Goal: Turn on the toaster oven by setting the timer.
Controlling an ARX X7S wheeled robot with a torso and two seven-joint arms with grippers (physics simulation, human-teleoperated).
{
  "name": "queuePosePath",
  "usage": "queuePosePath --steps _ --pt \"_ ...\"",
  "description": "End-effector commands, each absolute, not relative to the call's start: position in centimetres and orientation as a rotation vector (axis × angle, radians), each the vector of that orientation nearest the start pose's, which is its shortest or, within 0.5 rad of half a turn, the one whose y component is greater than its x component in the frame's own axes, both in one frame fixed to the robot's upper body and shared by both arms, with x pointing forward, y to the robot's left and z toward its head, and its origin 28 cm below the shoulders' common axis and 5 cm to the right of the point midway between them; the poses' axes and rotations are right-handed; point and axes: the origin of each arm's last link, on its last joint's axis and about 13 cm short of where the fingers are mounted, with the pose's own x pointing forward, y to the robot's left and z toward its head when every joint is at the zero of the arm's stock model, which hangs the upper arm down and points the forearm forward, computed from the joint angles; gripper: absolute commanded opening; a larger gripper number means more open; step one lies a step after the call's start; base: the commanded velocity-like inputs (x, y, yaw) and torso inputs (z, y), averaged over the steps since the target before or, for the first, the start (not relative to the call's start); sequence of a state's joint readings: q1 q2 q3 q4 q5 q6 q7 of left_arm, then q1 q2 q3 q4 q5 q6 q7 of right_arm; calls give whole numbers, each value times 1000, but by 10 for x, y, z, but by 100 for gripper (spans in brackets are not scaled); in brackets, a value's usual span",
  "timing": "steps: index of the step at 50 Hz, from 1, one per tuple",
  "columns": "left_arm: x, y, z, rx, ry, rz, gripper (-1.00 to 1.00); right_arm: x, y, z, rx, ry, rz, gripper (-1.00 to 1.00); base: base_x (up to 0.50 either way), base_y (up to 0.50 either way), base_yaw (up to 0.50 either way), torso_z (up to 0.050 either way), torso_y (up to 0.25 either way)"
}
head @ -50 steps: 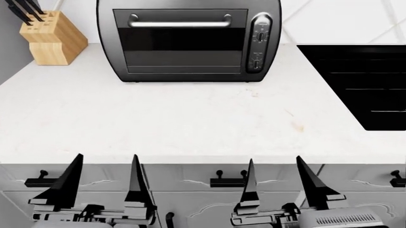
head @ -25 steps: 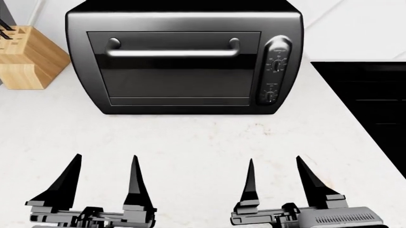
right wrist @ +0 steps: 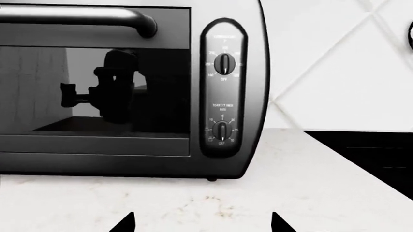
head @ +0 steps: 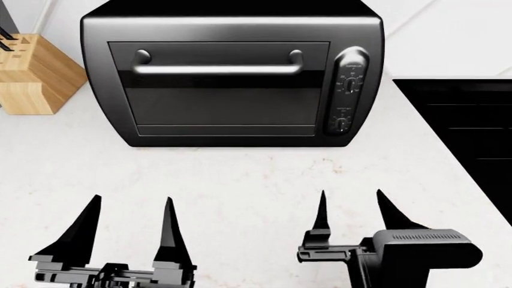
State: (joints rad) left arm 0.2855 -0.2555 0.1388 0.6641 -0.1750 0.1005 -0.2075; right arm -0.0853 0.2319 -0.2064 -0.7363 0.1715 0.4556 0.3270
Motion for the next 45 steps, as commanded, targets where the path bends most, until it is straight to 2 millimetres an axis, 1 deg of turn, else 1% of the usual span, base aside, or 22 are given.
queuePosePath --steps 1,3,4,5,6,8,9,10,11,15,17,22,31,33,45 --pt "139 211 111 -83 -429 -69 100 203 -102 138 -26 -23 -107 100 0 0 0 0 0" --pt "138 212 111 -87 -429 -70 100 212 -106 143 -71 -52 -76 100 0 0 0 0 0" --pt "139 212 111 -87 -428 -70 100 215 -107 146 -69 -113 0 100 0 0 0 0 0" --pt "139 212 111 -89 -425 -72 100 218 -109 146 -96 -61 -37 100 0 0 0 0 0" --pt "138 212 111 -89 -426 -72 100 221 -110 148 -89 -68 -47 100 0 0 0 0 0" --pt "139 213 111 -92 -425 -74 100 225 -111 154 -77 -16 -69 100 0 0 0 0 0" --pt "138 213 112 -93 -426 -73 100 226 -110 156 -81 -5 -46 100 0 0 0 0 0" --pt "138 213 112 -94 -427 -73 100 227 -110 158 -46 4 -31 100 0 0 0 0 0" --pt "137 213 112 -95 -427 -74 100 230 -111 159 -37 45 -21 100 0 0 0 0 0" --pt "138 214 113 -99 -426 -72 100 235 -115 166 26 50 6 100 0 0 0 0 0" --pt "138 214 113 -103 -423 -71 100 239 -116 172 44 55 17 100 0 0 0 0 0" --pt "139 215 114 -109 -421 -70 100 251 -117 179 96 90 56 100 0 0 0 0 0" --pt "141 216 114 -116 -412 -70 100 261 -116 178 151 160 66 100 0 0 0 0 0" --pt "142 216 114 -119 -410 -70 100 262 -113 181 144 158 62 100 0 0 0 0 0" --pt "147 217 111 -134 -391 -79 100 277 -108 183 94 170 24 100 0 0 0 0 0"
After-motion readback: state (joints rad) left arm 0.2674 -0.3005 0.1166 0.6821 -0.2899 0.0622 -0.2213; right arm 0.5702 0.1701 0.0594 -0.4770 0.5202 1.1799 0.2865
